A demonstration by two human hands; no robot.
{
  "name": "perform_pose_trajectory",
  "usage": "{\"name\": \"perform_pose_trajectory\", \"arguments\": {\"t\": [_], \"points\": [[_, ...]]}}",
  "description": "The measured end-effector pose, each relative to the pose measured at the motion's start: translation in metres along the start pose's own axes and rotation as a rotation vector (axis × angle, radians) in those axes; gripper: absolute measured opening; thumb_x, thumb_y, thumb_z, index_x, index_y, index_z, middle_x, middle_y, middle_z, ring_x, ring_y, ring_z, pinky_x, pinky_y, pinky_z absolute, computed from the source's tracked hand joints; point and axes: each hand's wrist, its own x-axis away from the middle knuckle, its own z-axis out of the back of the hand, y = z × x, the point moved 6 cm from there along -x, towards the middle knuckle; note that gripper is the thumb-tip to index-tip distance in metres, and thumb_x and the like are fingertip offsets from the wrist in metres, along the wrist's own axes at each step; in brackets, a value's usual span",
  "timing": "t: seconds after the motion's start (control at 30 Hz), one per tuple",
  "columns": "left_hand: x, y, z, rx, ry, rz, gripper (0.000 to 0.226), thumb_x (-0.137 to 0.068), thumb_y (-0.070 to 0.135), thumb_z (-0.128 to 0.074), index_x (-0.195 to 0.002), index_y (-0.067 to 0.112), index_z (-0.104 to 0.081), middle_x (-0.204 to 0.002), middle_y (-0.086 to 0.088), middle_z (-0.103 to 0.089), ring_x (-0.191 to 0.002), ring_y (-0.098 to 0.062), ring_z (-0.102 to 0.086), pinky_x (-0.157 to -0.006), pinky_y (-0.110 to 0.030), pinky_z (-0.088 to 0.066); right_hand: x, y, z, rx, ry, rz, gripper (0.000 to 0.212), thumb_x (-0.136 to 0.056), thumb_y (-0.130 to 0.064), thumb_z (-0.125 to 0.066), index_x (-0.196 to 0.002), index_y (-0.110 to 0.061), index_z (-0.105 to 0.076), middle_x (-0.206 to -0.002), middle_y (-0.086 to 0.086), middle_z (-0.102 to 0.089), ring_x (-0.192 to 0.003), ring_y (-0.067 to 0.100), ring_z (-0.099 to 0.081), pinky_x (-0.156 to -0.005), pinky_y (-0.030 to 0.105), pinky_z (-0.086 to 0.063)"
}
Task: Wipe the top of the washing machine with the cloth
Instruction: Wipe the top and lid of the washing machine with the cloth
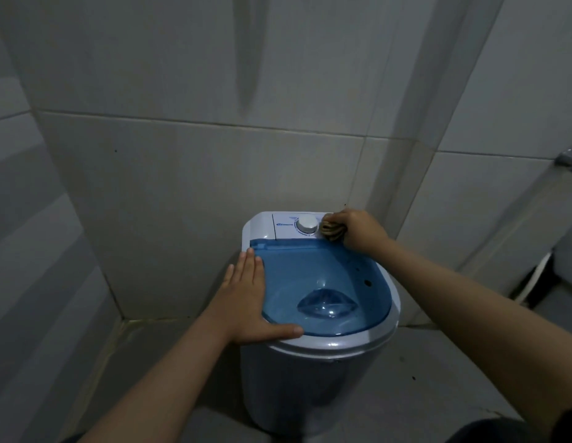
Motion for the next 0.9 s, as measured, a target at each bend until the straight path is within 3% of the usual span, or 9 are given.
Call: {"name": "perform_pose_trajectory", "arguments": {"t": [0.07,0.23,0.47,0.7,0.9], "points": [[0.0,0.0,0.0,-0.007,-0.01,-0.001,0.149,-0.043,0.099,-0.028,-0.145,0.003,0.02,-0.154,-0.015,0.028,-0.143,-0.027,0.025,-0.115,-0.04,0.013,0.013,0.001,0.004,0.002,-0.012,0.028,0.053,-0.07,0.013,-0.049,-0.115,-0.011,-0.065,-0.113,0.019,-0.066,-0.104,0.037,-0.06,-0.086,0.043,-0.052],[0.0,0.0,0.001,-0.001,-0.017,-0.001,0.151,-0.039,0.101,-0.024,-0.146,0.003,0.019,-0.155,-0.015,0.028,-0.143,-0.027,0.024,-0.115,-0.041,0.012,0.059,0.002,-0.001,0.058,-0.02,0.012,0.065,-0.072,0.006,-0.053,-0.129,-0.024,-0.053,-0.129,0.009,-0.06,-0.113,0.033,-0.057,-0.089,0.039,-0.05],[0.001,0.001,0.001,-0.014,-0.029,0.007,0.153,-0.036,0.103,-0.019,-0.146,0.004,0.02,-0.156,-0.015,0.025,-0.144,-0.027,0.021,-0.114,-0.042,0.011,0.108,-0.013,-0.002,0.045,0.027,-0.07,0.058,-0.076,-0.002,-0.055,-0.129,-0.024,-0.052,-0.135,0.005,-0.056,-0.117,0.03,-0.054,-0.097,0.038,-0.046],[0.002,0.002,0.001,-0.008,-0.036,0.0,0.152,-0.036,0.102,-0.02,-0.146,0.004,0.02,-0.155,-0.016,0.026,-0.144,-0.027,0.021,-0.112,-0.04,0.013,0.15,-0.044,-0.005,0.094,0.033,-0.175,0.044,-0.075,-0.006,-0.054,-0.117,-0.021,-0.054,-0.122,0.005,-0.06,-0.102,0.034,-0.06,-0.077,0.037,-0.052],[0.002,0.003,0.003,-0.015,-0.032,0.002,0.155,-0.034,0.103,-0.016,-0.146,0.002,0.019,-0.155,-0.018,0.025,-0.145,-0.028,0.021,-0.112,-0.041,0.012,0.164,-0.08,-0.005,0.138,-0.063,-0.251,0.026,-0.081,-0.01,-0.057,-0.107,-0.01,-0.054,-0.11,0.013,-0.057,-0.096,0.034,-0.06,-0.068,0.033,-0.044]]}}
